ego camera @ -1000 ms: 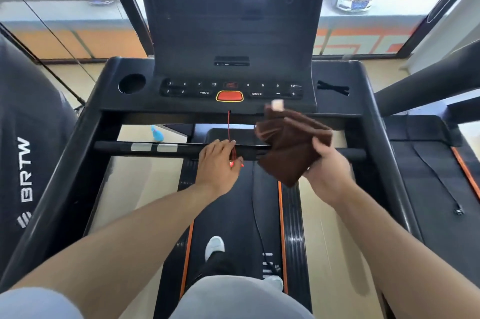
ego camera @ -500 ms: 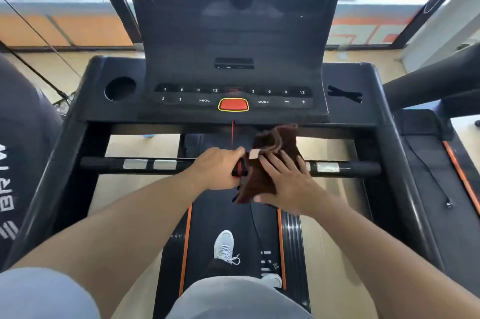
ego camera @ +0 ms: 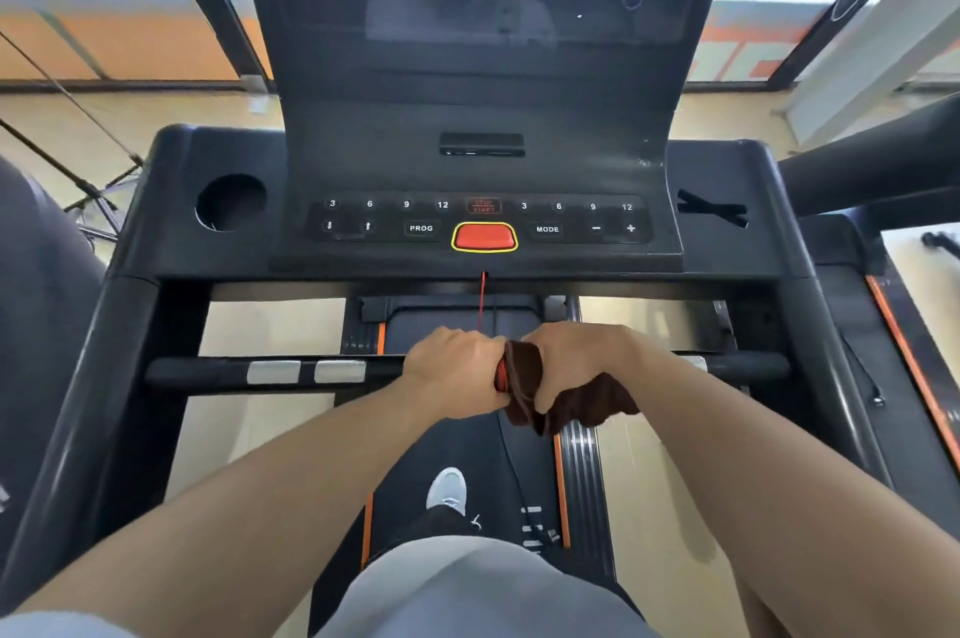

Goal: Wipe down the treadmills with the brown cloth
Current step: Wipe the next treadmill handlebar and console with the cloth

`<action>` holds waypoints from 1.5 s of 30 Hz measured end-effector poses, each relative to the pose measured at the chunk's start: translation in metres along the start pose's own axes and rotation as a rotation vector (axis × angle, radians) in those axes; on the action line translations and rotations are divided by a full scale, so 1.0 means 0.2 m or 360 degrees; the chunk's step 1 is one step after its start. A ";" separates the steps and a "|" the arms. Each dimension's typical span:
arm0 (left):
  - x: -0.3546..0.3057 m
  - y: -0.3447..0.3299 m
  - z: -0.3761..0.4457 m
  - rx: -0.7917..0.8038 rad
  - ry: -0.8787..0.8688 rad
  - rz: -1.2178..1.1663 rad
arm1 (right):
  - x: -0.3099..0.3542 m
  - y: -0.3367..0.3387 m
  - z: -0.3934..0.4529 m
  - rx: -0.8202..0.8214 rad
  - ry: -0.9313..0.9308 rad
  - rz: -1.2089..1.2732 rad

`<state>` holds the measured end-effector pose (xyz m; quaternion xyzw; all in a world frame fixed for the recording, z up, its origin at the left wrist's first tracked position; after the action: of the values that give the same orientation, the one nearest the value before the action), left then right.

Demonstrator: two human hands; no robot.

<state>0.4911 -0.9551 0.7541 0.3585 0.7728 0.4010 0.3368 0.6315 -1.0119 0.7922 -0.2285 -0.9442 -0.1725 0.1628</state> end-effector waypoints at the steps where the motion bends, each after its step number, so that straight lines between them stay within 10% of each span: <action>1: 0.00 0.00 0.00 0.0013 0.0011 -0.0024 | 0.00 0.00 0.01 -0.0018 0.0003 -0.0048; 10: -0.02 0.10 0.03 0.0537 0.0160 -0.0681 | -0.15 -0.26 -0.01 -0.1415 -0.0147 -0.0828; 19: -0.02 0.05 0.03 0.0524 0.0368 -0.0419 | -0.96 -0.15 -0.49 -0.1193 -0.0560 -0.0608; 35: -0.06 0.08 0.03 0.0577 0.0342 -0.0192 | 0.05 -0.26 0.10 -0.1434 -0.0105 -0.0558; 45: -0.05 0.05 0.01 0.0435 0.0375 -0.0109 | -0.31 -0.25 -0.10 -0.1472 -0.0225 -0.0653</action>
<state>0.5007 -0.9586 0.7650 0.3251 0.8660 0.3197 0.2055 0.6638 -1.0852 0.7737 -0.0977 -0.8032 -0.5849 -0.0568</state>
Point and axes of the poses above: each hand's wrist, its own z-axis towards the middle knuckle, its own y-axis out of the back of the hand, x = y × z, the point moved 4 cm from there along z, towards the middle knuckle, and after that the axes turned 11 degrees about x, right-handed, at the moved point
